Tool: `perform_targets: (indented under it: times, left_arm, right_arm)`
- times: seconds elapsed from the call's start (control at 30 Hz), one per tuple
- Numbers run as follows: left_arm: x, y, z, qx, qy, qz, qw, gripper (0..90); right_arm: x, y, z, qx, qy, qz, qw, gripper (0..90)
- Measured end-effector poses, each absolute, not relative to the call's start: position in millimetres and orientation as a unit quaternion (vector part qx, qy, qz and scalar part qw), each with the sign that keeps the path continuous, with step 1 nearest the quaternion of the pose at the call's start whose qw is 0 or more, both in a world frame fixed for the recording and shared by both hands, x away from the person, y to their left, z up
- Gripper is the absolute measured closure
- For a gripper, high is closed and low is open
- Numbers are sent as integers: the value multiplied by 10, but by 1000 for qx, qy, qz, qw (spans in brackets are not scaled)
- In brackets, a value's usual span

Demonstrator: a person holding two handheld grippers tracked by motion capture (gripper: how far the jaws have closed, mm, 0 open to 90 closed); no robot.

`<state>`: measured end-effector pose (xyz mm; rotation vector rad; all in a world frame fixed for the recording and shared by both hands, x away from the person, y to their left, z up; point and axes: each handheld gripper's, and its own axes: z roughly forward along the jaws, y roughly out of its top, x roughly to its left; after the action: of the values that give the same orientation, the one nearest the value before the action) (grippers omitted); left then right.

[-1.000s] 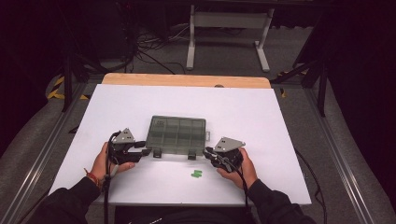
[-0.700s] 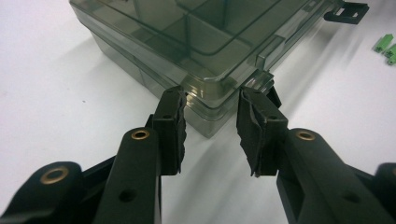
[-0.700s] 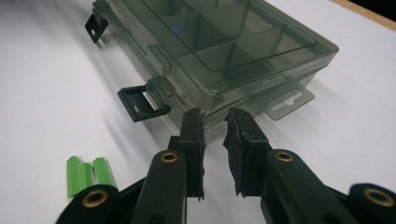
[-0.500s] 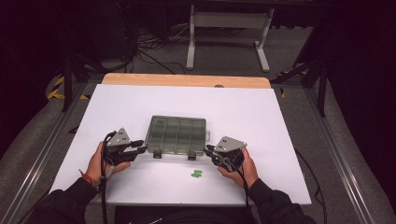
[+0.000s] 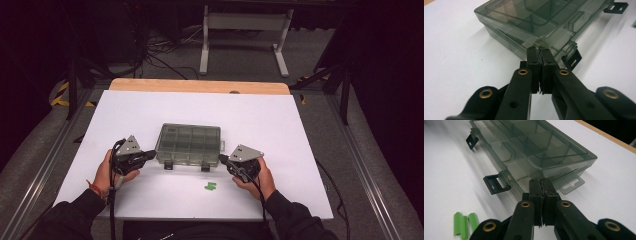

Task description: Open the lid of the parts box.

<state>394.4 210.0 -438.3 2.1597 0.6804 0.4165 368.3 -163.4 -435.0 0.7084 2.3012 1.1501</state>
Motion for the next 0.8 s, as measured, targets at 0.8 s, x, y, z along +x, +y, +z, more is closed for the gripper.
perform_targets:
  times: [0.8]
  left_arm:
    - [4077, 1907, -4247, 844, 260, 260, 390, 662]
  right_arm:
    - [3776, -1602, -4186, 229, 820, 422, 313, 743]
